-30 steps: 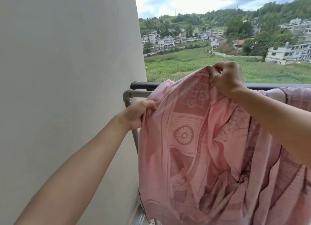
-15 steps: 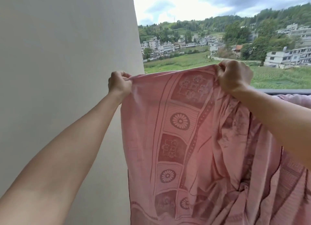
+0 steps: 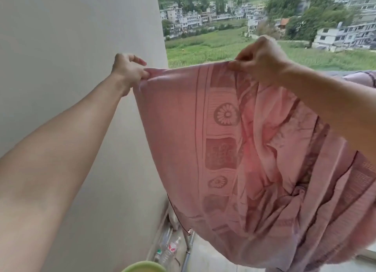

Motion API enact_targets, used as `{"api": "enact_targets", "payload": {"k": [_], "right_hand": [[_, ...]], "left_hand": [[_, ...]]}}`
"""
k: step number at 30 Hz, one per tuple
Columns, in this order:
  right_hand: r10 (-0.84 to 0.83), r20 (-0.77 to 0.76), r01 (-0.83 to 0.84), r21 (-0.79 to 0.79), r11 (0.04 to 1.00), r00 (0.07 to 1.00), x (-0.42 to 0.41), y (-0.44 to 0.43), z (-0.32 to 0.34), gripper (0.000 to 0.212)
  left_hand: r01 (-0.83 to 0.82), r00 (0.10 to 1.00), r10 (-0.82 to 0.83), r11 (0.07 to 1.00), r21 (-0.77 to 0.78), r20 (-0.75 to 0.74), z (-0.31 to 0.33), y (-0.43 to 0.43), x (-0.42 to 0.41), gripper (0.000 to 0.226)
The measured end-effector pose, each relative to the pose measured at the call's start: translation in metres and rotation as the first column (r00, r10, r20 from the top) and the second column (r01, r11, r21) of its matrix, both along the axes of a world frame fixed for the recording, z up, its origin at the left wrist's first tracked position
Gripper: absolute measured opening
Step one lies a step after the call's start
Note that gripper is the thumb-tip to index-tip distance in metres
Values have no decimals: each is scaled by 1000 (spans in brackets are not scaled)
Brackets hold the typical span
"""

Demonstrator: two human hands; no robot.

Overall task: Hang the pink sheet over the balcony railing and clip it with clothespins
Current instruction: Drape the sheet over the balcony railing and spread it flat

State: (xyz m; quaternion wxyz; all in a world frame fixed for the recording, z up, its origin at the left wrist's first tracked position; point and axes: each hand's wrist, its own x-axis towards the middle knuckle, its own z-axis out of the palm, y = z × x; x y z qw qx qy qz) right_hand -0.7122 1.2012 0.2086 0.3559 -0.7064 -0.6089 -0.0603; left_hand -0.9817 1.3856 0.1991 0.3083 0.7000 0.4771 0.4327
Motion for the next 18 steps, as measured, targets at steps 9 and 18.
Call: {"api": "enact_targets", "payload": {"k": [9, 18], "right_hand": [[-189, 43, 194, -244, 950, 981, 13, -7, -5, 21], [-140, -52, 119, -290, 950, 989, 6, -53, 1, 32]], "left_hand": [[-99, 995, 101, 990, 102, -16, -6, -4, 4, 27], [-114, 979, 168, 917, 382, -111, -13, -26, 21, 31]]}}
